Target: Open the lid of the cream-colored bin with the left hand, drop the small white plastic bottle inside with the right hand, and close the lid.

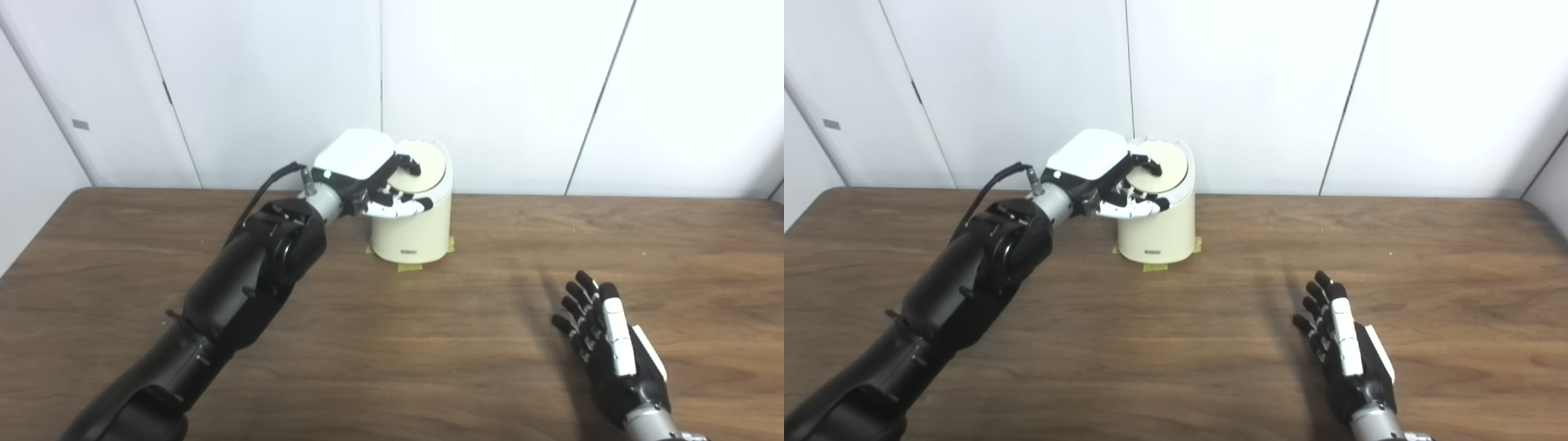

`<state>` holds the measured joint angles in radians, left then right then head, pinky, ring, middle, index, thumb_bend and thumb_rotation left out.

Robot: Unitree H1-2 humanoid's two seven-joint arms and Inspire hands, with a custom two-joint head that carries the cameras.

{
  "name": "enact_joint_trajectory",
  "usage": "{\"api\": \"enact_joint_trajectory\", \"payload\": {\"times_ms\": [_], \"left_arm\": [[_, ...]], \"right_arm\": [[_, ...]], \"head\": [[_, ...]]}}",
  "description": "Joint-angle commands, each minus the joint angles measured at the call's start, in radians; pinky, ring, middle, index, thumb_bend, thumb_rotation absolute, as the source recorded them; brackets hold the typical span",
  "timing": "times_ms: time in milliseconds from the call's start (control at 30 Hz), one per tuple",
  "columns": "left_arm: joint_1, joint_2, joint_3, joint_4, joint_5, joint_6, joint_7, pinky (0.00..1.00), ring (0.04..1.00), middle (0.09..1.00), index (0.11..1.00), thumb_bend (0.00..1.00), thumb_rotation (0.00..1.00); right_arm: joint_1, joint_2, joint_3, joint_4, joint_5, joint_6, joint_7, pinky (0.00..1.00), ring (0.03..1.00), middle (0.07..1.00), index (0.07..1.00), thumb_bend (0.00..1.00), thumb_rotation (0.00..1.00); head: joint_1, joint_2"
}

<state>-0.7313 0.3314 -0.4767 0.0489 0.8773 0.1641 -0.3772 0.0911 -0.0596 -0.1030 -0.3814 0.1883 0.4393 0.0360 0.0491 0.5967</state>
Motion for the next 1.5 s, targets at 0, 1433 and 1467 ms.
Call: {"api": "enact_joint_trajectory", "payload": {"times_ms": [0, 1433, 1467], "left_arm": [[-0.012, 0.003, 0.004, -0.027, 0.011, -0.012, -0.007, 0.80, 0.822, 0.809, 0.786, 0.55, 0.70], [0.084, 0.029, -0.054, -0.043, 0.145, -0.093, -0.045, 0.88, 0.843, 0.827, 0.818, 0.54, 0.77], [0.088, 0.027, -0.038, -0.050, 0.132, -0.095, -0.031, 0.86, 0.837, 0.823, 0.820, 0.54, 0.73]], "right_arm": [[-0.024, -0.008, 0.004, -0.028, -0.013, -0.036, -0.003, 0.90, 0.953, 0.956, 0.962, 0.50, 0.93], [-0.042, -0.006, 0.004, -0.047, -0.021, -0.031, -0.004, 0.87, 0.922, 0.929, 0.959, 0.50, 0.95], [-0.042, -0.004, 0.004, -0.047, -0.021, -0.033, -0.004, 0.87, 0.918, 0.927, 0.957, 0.50, 0.95]], "head": [[0.000, 0.002], [-0.012, 0.013], [-0.014, 0.014]]}}
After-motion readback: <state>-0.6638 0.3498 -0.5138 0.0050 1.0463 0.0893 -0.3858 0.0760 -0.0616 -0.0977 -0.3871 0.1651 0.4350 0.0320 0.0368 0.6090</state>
